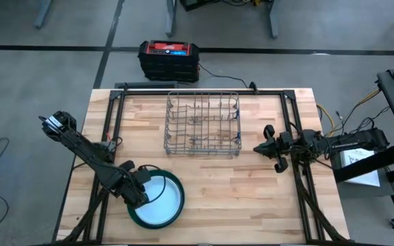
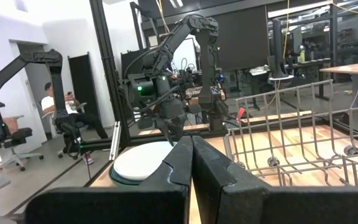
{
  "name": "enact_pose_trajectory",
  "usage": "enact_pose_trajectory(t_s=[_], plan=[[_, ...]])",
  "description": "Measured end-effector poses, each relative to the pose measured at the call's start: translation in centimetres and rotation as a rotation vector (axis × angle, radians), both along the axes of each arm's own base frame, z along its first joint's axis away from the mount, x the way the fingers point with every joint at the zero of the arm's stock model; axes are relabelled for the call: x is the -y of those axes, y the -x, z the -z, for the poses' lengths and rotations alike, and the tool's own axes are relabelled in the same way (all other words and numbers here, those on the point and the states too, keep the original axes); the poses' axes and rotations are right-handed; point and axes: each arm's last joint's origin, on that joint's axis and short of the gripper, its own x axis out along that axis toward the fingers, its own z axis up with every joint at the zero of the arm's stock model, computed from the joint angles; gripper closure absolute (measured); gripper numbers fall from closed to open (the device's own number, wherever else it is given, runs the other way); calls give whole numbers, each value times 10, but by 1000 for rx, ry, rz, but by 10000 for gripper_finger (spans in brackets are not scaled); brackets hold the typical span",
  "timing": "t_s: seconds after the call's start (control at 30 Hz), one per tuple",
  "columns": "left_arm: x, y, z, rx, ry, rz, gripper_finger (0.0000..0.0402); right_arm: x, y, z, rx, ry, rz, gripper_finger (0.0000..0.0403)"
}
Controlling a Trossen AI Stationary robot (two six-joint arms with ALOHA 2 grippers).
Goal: Sort dishes
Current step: Put the light blue plate in the dishwasher rack
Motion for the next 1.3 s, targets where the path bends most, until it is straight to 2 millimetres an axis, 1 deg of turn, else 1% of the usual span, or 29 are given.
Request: enact_pose_trajectory(t_s=[0.3,0.57,0.77,0.8,0.87,1.0,1.03,1.13,1.3], plan=[[0,0,1,-4,-9,0,287,0,0,0,0,0,0,403],[2,-3,10,-33,-35,1,287,0,0,0,0,0,0,403],[2,-2,8,-28,-31,4,288,0,0,0,0,0,-1,403],[2,-2,8,-28,-30,7,293,0,0,0,0,0,-1,403],[3,-3,6,-24,-28,20,314,0,0,0,0,0,-1,403],[5,-6,3,-3,-24,26,383,0,0,0,0,0,-1,403],[6,-7,1,3,-19,27,389,0,0,0,0,0,-1,403],[7,-7,-1,0,-12,34,387,0,0,0,0,0,-1,403],[8,-8,-4,7,-11,33,396,0,0,0,0,-1,-1,403]])
